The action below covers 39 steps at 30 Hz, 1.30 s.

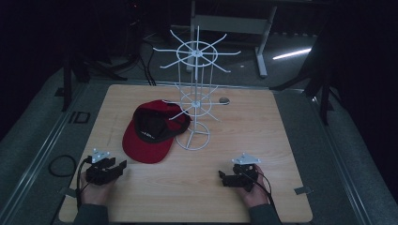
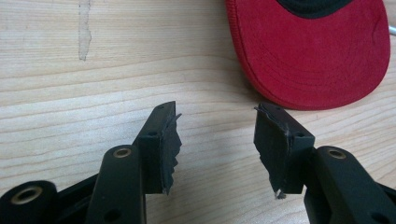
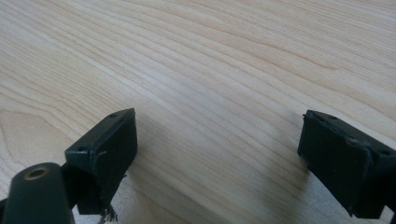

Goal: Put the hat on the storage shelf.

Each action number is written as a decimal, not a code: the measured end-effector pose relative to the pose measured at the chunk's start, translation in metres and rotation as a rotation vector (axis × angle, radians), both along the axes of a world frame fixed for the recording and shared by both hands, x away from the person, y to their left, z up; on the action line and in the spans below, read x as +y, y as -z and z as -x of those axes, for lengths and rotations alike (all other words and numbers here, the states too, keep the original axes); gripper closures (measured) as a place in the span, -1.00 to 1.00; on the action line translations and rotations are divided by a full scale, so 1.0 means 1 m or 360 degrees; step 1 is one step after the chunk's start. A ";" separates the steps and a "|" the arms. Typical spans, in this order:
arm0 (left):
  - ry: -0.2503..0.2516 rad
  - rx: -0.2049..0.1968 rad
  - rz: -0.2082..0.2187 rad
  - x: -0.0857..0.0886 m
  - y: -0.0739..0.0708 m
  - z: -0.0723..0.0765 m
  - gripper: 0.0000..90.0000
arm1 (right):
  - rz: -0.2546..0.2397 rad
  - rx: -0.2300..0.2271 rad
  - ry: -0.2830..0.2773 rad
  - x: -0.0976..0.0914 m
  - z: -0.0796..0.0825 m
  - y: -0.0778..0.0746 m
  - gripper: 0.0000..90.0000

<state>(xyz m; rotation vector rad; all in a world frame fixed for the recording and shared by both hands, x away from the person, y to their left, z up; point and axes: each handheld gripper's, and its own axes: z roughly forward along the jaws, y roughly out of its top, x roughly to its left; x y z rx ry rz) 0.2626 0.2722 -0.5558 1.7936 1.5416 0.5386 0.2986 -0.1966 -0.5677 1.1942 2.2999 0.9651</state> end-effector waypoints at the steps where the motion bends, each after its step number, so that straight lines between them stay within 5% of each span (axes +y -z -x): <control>1: 0.0000 0.0000 0.0000 0.000 0.000 0.000 0.11 | 0.0000 0.0000 0.0000 0.000 0.000 0.000 -0.74; 12: 0.0060 0.0008 0.0065 0.004 -0.007 -0.002 0.24 | 0.0000 0.0001 0.0004 0.000 0.000 0.000 -0.74; 16: 0.0092 -0.0006 0.0034 0.006 -0.021 -0.012 0.19 | -0.0001 0.0001 0.0005 0.000 0.000 0.000 -0.74; 23: 0.0110 -0.0027 0.0081 0.012 -0.041 -0.044 0.07 | -0.0003 0.0004 0.0010 0.001 0.000 0.000 -0.74; 30: 0.0168 -0.0027 0.0044 0.005 -0.055 -0.082 0.14 | -0.0003 0.0004 0.0010 0.001 0.000 0.000 -0.74; 39: 0.0254 0.0083 -0.0001 -0.003 -0.063 -0.121 0.25 | -0.0003 0.0004 0.0010 0.001 0.000 0.000 -0.74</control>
